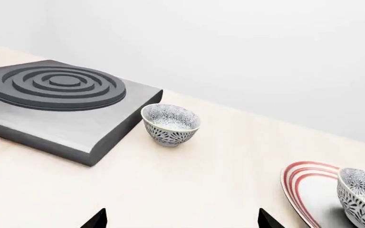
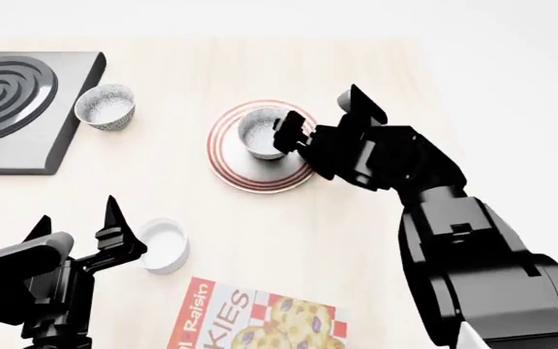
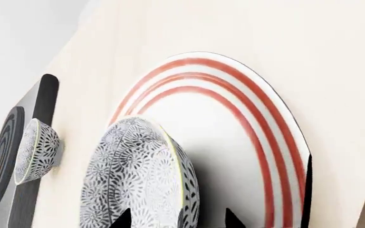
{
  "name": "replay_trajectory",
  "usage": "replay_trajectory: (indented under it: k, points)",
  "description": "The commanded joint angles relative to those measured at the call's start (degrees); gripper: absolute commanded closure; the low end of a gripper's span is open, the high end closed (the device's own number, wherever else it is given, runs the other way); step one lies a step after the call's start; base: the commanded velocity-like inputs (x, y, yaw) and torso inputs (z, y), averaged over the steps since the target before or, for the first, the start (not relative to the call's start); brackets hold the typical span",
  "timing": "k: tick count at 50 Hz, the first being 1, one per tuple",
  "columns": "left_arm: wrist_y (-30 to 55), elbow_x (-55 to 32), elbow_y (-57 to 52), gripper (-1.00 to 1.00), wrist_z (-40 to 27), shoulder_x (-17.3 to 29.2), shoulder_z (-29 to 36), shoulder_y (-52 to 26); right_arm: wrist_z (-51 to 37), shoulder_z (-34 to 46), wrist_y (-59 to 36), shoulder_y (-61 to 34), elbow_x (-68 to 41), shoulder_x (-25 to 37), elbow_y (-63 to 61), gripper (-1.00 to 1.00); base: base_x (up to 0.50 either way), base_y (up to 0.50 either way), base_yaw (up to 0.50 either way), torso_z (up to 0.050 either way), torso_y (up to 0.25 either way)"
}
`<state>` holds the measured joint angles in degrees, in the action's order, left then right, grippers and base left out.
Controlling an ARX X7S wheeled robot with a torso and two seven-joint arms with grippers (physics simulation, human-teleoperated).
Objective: Pick the akita bowl next to the cookies box and place it on the plate.
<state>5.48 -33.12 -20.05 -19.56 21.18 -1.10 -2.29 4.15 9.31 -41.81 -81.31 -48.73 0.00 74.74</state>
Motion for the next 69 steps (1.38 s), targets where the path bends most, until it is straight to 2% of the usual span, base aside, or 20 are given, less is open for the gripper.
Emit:
replay_trajectory:
  k: [1,6,16,18,20,27,33,39,40,42,44,46,51,52,55,58,60,63,68,69]
  points:
    - [0.1,-0.1,0.2,-1.0,-0.1,0.1,0.2,-0.2,0.9,9.1,0.5,-1.2,-3.9,0.0,0.3,-1.0,0.0,0.0,0.0,0.0,0.0]
    - [0.0,-0.1,-0.3,-1.0,-0.2,0.2,0.3,-0.1,5.8,15.2,2.0,-4.3,-6.7,0.0,0.2,-1.0,0.0,0.0,0.0,0.0,0.0]
    - [0.6,0.2,0.8,-1.0,-0.5,-0.1,1.1,-2.9,18.9,9.0,5.4,-8.4,6.8,1.0,-1.1,-1.0,0.0,0.0,0.0,0.0,0.0]
    - [0.9,0.1,0.9,-1.0,-0.7,0.0,1.1,-3.7,7.1,5.2,-7.7,5.6,-1.8,8.7,-18.3,-1.0,0.0,0.0,0.0,0.0,0.0]
    - [1.2,-0.2,0.8,-1.0,-1.0,0.1,1.0,-4.3,1.8,2.4,-11.5,14.4,-6.3,12.4,-35.5,-1.0,0.0,0.0,0.0,0.0,0.0]
    - [4.1,-4.8,-0.2,-1.0,-1.8,1.0,-0.7,-8.0,-4.2,-5.8,-10.0,38.9,-12.0,24.3,-90.6,-1.0,0.0,0.0,0.0,0.0,0.0]
    - [3.8,-5.3,-1.9,-1.0,-2.4,1.3,-1.4,-9.9,-8.3,-10.7,-0.9,54.5,-2.9,29.5,-107.7,-1.0,0.0,0.0,0.0,0.0,0.0]
    - [3.0,-10.8,-4.5,-1.0,0.5,2.2,-3.5,-10.4,-10.9,-13.8,10.4,71.4,13.7,33.4,-125.4,-1.0,0.0,0.0,0.0,0.0,0.0]
    - [1.4,-10.8,-4.9,-1.0,1.5,2.1,-4.1,-10.1,-11.3,-14.6,16.3,77.1,20.8,33.3,-128.1,-1.0,0.0,0.0,0.0,0.0,0.0]
    - [0.1,-12.2,-5.7,-1.0,3.1,2.2,-4.9,-9.2,-14.0,-14.0,18.7,81.0,29.0,33.7,-130.7,-1.0,0.0,0.0,0.0,0.0,0.0]
    - [-3.2,-12.9,-5.1,-1.0,5.8,1.2,-6.1,-9.5,-19.9,-14.1,27.6,88.9,44.7,32.1,-132.4,-1.0,0.0,0.0,0.0,0.0,0.0]
    - [-5.9,-14.0,-4.9,-1.0,8.2,0.2,-6.9,-9.8,-22.5,-13.0,28.6,91.4,53.1,31.8,-133.3,-1.0,0.0,0.0,0.0,0.0,0.0]
    - [-8.8,-17.2,-4.6,-1.0,10.4,-0.7,-8.5,-12.7,-27.4,-17.5,38.3,95.9,56.8,29.9,-134.1,-1.0,0.0,0.0,0.0,0.0,0.0]
    - [-9.5,-17.6,-4.3,-1.0,10.2,-1.0,-9.2,-13.7,-28.6,-19.5,43.7,98.0,59.0,29.2,-134.6,-1.0,0.0,0.0,0.0,0.0,0.0]
    - [-10.3,-18.7,-4.2,-1.0,10.0,-1.4,-10.1,-14.9,-27.7,-24.1,52.2,100.4,62.1,25.1,-134.7,-1.0,0.0,0.0,0.0,0.0,0.0]
    - [-15.2,-15.9,-4.2,-1.0,12.4,-3.6,-11.0,-15.1,-24.4,-30.6,60.9,100.9,58.6,19.6,-134.7,-1.0,0.0,0.0,0.0,0.0,0.0]
    - [-20.2,-15.1,-1.7,-1.0,16.4,-5.8,-11.9,-16.5,-23.7,-34.0,63.4,99.9,57.4,18.2,-134.7,-1.0,0.0,0.0,0.0,0.0,0.0]
    - [-21.0,-16.1,-4.0,-1.0,15.6,-5.9,-13.1,-15.4,-22.7,-37.7,66.6,100.3,55.8,16.7,-134.7,-1.0,0.0,0.0,0.0,0.0,0.0]
    - [-24.5,-15.8,-4.8,-1.0,15.7,-6.2,-16.1,-16.1,-14.1,-36.7,65.0,90.6,57.1,9.7,-134.7,-1.0,0.0,0.0,0.0,0.0,0.0]
    - [-25.0,-13.7,-9.0,-1.0,14.4,-7.6,-15.7,-13.5,-12.2,-35.7,64.0,88.4,58.1,8.3,-134.7,-1.0,0.0,0.0,0.0,0.0,0.0]
